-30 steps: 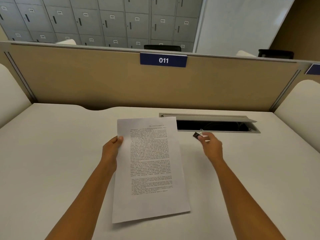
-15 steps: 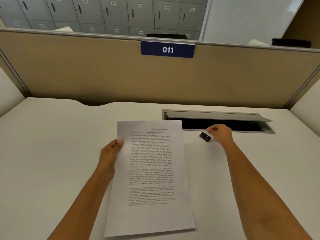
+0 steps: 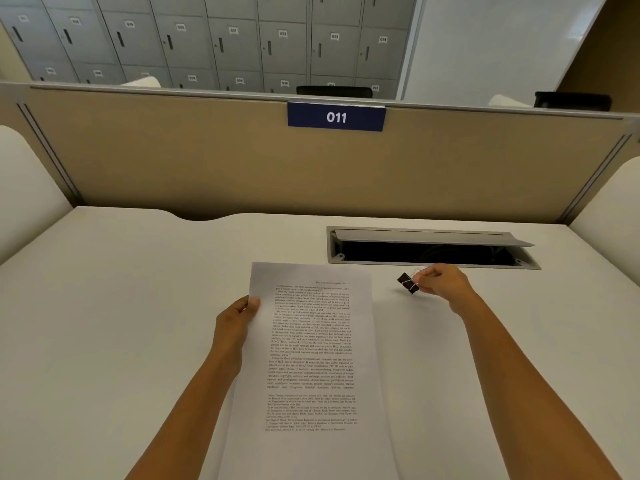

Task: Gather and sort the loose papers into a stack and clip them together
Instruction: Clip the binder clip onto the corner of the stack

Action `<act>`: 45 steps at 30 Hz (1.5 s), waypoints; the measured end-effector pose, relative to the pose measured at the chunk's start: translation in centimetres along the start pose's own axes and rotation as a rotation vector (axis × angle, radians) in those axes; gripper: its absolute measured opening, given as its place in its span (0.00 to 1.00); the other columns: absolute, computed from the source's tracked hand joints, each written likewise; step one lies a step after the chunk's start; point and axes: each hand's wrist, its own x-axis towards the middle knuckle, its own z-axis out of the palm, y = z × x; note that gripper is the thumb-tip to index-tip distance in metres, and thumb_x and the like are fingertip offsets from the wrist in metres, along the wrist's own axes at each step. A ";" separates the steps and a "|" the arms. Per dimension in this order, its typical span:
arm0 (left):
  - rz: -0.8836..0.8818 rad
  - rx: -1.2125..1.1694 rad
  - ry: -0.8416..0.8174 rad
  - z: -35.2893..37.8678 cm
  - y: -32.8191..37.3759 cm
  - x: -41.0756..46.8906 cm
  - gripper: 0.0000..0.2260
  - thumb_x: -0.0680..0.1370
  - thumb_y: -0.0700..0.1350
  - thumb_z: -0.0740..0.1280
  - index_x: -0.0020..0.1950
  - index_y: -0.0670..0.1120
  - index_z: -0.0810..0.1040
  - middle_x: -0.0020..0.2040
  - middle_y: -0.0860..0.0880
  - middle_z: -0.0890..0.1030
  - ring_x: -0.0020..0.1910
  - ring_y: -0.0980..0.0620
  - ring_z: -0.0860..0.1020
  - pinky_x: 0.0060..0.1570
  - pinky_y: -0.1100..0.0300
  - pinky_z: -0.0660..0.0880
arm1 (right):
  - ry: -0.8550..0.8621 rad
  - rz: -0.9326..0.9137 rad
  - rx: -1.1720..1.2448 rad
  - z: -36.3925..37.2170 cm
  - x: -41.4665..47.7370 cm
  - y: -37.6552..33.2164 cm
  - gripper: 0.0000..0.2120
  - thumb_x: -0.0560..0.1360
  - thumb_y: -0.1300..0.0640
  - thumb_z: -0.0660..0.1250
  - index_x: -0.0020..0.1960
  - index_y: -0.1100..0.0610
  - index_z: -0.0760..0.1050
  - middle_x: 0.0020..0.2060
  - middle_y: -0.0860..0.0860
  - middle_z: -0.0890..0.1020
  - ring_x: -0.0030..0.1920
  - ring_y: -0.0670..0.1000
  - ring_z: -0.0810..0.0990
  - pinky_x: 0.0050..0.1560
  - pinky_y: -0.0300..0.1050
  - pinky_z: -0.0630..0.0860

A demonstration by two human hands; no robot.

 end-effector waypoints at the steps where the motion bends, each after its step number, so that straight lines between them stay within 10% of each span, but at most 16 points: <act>1: 0.002 0.004 0.000 0.0 -0.1 -0.5 0.09 0.77 0.49 0.64 0.48 0.46 0.80 0.49 0.43 0.83 0.48 0.39 0.81 0.51 0.46 0.77 | 0.007 -0.019 -0.013 -0.2 -0.6 0.0 0.08 0.73 0.61 0.69 0.36 0.56 0.75 0.50 0.58 0.79 0.51 0.56 0.79 0.58 0.49 0.76; 13: -0.015 -0.003 0.014 -1.4 -2.2 -6.0 0.07 0.77 0.48 0.64 0.45 0.47 0.79 0.49 0.41 0.82 0.49 0.37 0.80 0.55 0.42 0.76 | -0.161 0.035 0.209 -1.1 -8.3 1.3 0.02 0.73 0.63 0.69 0.43 0.60 0.76 0.51 0.59 0.80 0.52 0.55 0.79 0.63 0.49 0.73; 18: 0.050 0.036 0.020 -1.8 -2.6 -8.1 0.08 0.78 0.49 0.62 0.43 0.51 0.79 0.47 0.44 0.83 0.46 0.41 0.80 0.50 0.47 0.77 | -0.150 -0.083 0.087 -1.2 -11.9 1.3 0.21 0.69 0.61 0.73 0.61 0.59 0.73 0.53 0.54 0.78 0.56 0.54 0.77 0.54 0.44 0.69; 29: 0.299 0.088 0.015 -1.4 -2.3 -11.6 0.09 0.79 0.48 0.61 0.49 0.48 0.80 0.42 0.48 0.83 0.39 0.47 0.81 0.35 0.62 0.76 | 0.015 -0.731 0.013 1.1 -22.9 -5.7 0.18 0.68 0.64 0.73 0.57 0.58 0.79 0.49 0.48 0.81 0.46 0.41 0.78 0.48 0.21 0.71; 36: 0.439 0.150 -0.002 -0.6 -2.1 -13.1 0.08 0.79 0.47 0.60 0.50 0.54 0.79 0.42 0.51 0.84 0.36 0.50 0.82 0.33 0.64 0.78 | 0.029 -0.948 -0.141 2.8 -24.7 -7.3 0.12 0.72 0.62 0.70 0.55 0.58 0.81 0.50 0.53 0.84 0.47 0.48 0.82 0.54 0.38 0.78; 45: 0.522 0.163 -0.007 -0.4 -2.2 -14.0 0.09 0.78 0.43 0.61 0.52 0.56 0.78 0.46 0.58 0.82 0.41 0.59 0.81 0.34 0.68 0.78 | -0.070 -0.892 -0.148 1.8 -24.2 -8.7 0.12 0.70 0.64 0.71 0.54 0.60 0.81 0.48 0.54 0.84 0.45 0.46 0.82 0.53 0.35 0.78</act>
